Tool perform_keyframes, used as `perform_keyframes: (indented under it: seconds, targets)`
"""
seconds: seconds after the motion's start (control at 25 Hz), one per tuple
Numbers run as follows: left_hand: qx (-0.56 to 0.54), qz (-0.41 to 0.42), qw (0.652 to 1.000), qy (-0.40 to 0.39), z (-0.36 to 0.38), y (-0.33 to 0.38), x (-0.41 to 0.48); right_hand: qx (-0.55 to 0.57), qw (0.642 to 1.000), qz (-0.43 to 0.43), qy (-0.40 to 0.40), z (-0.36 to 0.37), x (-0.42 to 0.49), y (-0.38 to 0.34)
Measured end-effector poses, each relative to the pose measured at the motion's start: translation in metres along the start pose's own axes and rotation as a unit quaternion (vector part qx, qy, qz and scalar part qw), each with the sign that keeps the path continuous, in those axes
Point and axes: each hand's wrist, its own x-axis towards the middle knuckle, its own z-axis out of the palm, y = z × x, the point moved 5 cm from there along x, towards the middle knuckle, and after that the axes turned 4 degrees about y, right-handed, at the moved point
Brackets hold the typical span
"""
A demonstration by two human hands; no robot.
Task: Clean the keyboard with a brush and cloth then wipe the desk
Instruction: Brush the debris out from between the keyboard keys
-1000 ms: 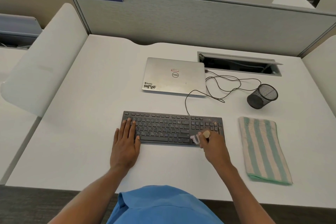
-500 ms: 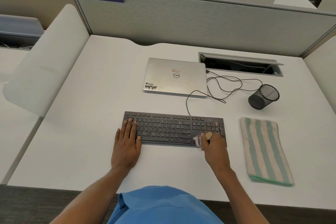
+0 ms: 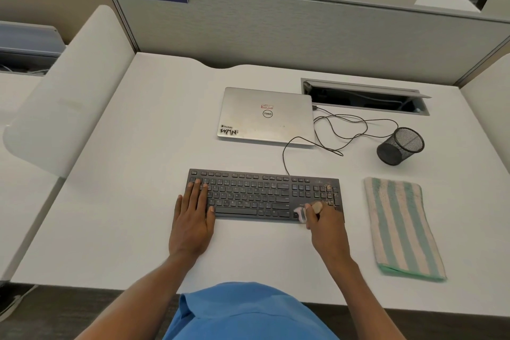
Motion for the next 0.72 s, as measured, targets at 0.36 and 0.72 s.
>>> perform_keyframes:
  seconds: [0.36, 0.72]
  targets:
    - [-0.002, 0.002, 1.000, 0.000, 0.000, 0.001, 0.000, 0.065, 0.998, 0.008, -0.017, 0.008, 0.000, -0.015]
    - [-0.005, 0.003, 1.000, 0.005, 0.001, 0.000, 0.000, 0.091, 0.994, 0.032, -0.046, -0.007, -0.009, -0.009]
